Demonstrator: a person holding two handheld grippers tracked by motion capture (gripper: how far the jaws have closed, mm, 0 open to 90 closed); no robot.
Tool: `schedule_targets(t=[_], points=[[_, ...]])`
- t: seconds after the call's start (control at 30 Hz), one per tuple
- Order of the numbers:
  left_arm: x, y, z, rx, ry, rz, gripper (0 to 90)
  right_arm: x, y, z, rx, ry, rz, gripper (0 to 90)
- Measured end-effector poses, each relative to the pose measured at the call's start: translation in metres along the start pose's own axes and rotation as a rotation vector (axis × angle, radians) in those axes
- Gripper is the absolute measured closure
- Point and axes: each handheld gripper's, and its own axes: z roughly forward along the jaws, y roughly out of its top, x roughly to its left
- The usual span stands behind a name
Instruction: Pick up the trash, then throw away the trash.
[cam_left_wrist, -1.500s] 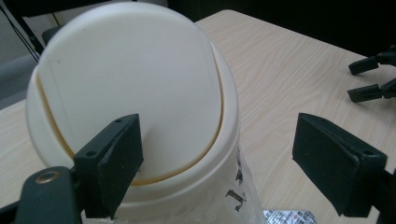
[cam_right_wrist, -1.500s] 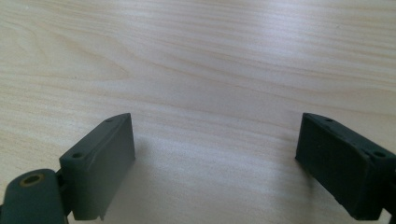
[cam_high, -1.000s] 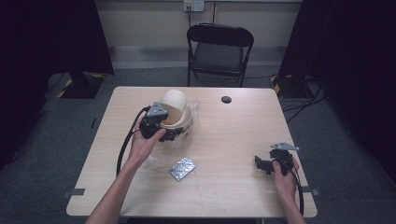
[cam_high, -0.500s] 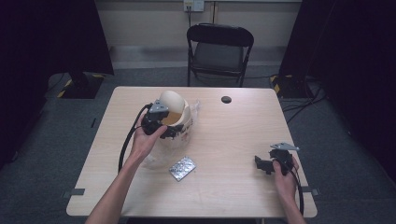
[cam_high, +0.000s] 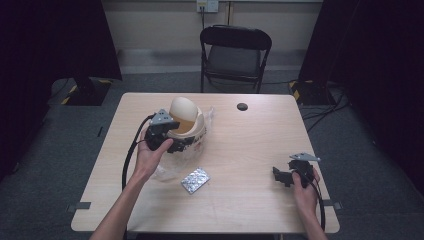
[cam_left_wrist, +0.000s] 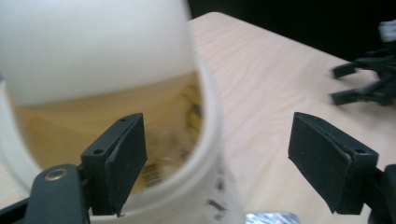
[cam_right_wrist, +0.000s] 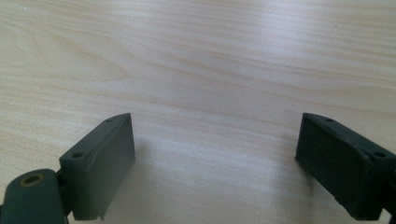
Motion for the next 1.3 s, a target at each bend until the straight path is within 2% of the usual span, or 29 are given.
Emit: schedule_targets(t=[0.1, 0.2, 0.33, 0.43, 0.47, 0.6, 0.7, 0.9, 0.97, 1.03, 1.13, 1.2, 1.23, 1.3], points=[[-0.006, -0.003, -0.003, -0.012, -0.006, 0.001, 18.5, 0.0, 0.0, 0.0, 0.0, 0.0, -0.001, 10.8], [-0.017, -0.011, -0.008, -0.02, -0.036, -0.001, 18.8, 0.0, 0.0, 0.0, 0.0, -0.001, -0.001, 10.8], [-0.026, -0.023, -0.011, -0.005, -0.029, -0.003, 20.9, 0.0, 0.0, 0.0, 0.0, -0.001, -0.001, 10.8], [-0.029, -0.029, -0.012, 0.002, -0.028, -0.006, 20.8, 0.0, 0.0, 0.0, 0.0, -0.001, -0.001, 10.8], [-0.033, -0.035, -0.012, 0.01, -0.018, 0.006, 20.8, 0.0, 0.0, 0.0, 0.0, 0.0, -0.001, 10.8], [-0.038, -0.048, -0.013, 0.026, -0.04, -0.007, 19.3, 0.0, 0.0, 0.0, 0.0, -0.001, 0.0, 10.8], [-0.039, -0.054, -0.013, 0.02, -0.046, -0.019, 19.3, 0.0, 0.0, 0.0, 0.0, 0.0, -0.001, 10.8], [-0.046, -0.076, -0.008, 0.07, -0.051, -0.015, 18.4, 0.0, 0.0, 0.0, 0.0, -0.001, 0.0, 10.8], [-0.047, -0.079, -0.004, 0.115, -0.06, -0.001, 17.3, 0.0, 0.0, 0.0, 0.0, -0.001, 0.0, 10.8], [-0.048, -0.08, -0.002, 0.134, -0.069, 0.005, 16.9, 0.0, 0.0, 0.0, 0.0, -0.001, 0.0, 10.8], [-0.05, -0.083, 0.002, 0.141, -0.08, 0.01, 17.5, 0.0, 0.0, 0.0, 0.0, -0.001, 0.0, 10.8], [-0.051, -0.088, 0.006, 0.14, -0.089, -0.002, 18.4, 0.0, 0.0, 0.0, 0.0, 0.0, -0.001, 10.8], [-0.052, -0.092, 0.009, 0.145, -0.092, -0.011, 18.7, 0.0, 0.0, 0.0, 0.0, 0.0, -0.001, 10.8], [-0.054, -0.099, 0.014, 0.169, -0.093, -0.002, 19.3, 0.0, 0.0, 0.0, -0.001, 0.0, 0.0, 10.8]])
